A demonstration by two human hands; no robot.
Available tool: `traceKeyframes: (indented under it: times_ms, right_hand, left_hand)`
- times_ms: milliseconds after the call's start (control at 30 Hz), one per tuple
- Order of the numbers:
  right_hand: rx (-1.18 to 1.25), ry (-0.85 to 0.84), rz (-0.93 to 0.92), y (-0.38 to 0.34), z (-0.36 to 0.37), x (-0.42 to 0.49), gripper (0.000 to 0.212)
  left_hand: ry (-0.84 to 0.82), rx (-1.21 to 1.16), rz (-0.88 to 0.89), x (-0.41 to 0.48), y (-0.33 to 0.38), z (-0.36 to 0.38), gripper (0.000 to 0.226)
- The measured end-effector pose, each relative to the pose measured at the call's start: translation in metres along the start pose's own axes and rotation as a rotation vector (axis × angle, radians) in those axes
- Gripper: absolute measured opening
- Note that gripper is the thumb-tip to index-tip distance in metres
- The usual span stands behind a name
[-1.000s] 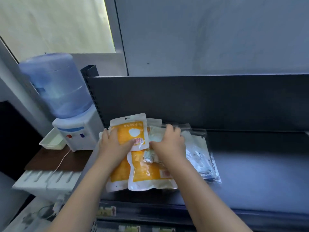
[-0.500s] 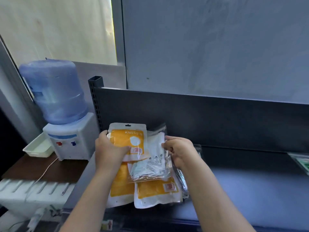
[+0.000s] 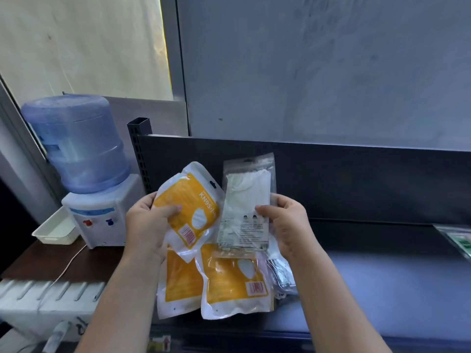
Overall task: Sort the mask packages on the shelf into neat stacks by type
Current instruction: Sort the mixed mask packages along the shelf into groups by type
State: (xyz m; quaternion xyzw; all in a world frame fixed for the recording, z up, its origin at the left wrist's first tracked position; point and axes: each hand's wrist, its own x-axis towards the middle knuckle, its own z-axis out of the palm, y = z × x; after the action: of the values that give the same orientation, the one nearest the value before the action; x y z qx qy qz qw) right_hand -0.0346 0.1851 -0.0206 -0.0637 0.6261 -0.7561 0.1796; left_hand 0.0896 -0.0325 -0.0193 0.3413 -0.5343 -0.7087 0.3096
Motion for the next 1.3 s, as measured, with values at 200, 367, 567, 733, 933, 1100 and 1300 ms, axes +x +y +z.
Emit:
traceKeyframes:
  times_ms: [200, 367, 567, 733, 933, 1100, 1300]
  right_hand:
    - [0.151, 0.02, -0.029, 0.001, 0.003, -0.006, 0.019]
    - [0.484, -0.216, 0.243, 0.006, 0.006, -0.01, 0.048]
    - [0.771, -0.363, 0.248, 0.02, 0.016, -0.015, 0.063]
    - [0.923, -0.176, 0.298, 0.036, 0.015, 0.0, 0.057]
    - [1.108, -0.17, 0.296, 0.031, 0.009, -0.009, 0.053]
    - [1.128, -0.271, 0.219, 0.029, 0.014, -0.011, 0.062]
    - [0.996, -0.332, 0.31, 0.037, 0.015, -0.003, 0.07]
  left_hand:
    - [-0.046, -0.171, 0.012, -0.01, 0.001, 0.005, 0.022]
    - [-0.038, -0.187, 0.041, -0.02, -0.003, 0.016, 0.017]
    - [-0.084, -0.185, 0.019, -0.031, -0.011, 0.031, 0.011]
    - [-0.103, -0.206, 0.009, -0.034, -0.013, 0.029, 0.025]
    - [-0.114, 0.066, 0.413, -0.046, -0.011, 0.018, 0.051]
    - [-0.417, 0.576, 0.744, -0.03, -0.026, 0.017, 0.035]
    - [-0.741, 1.002, 0.295, -0.02, -0.018, 0.01, 0.08]
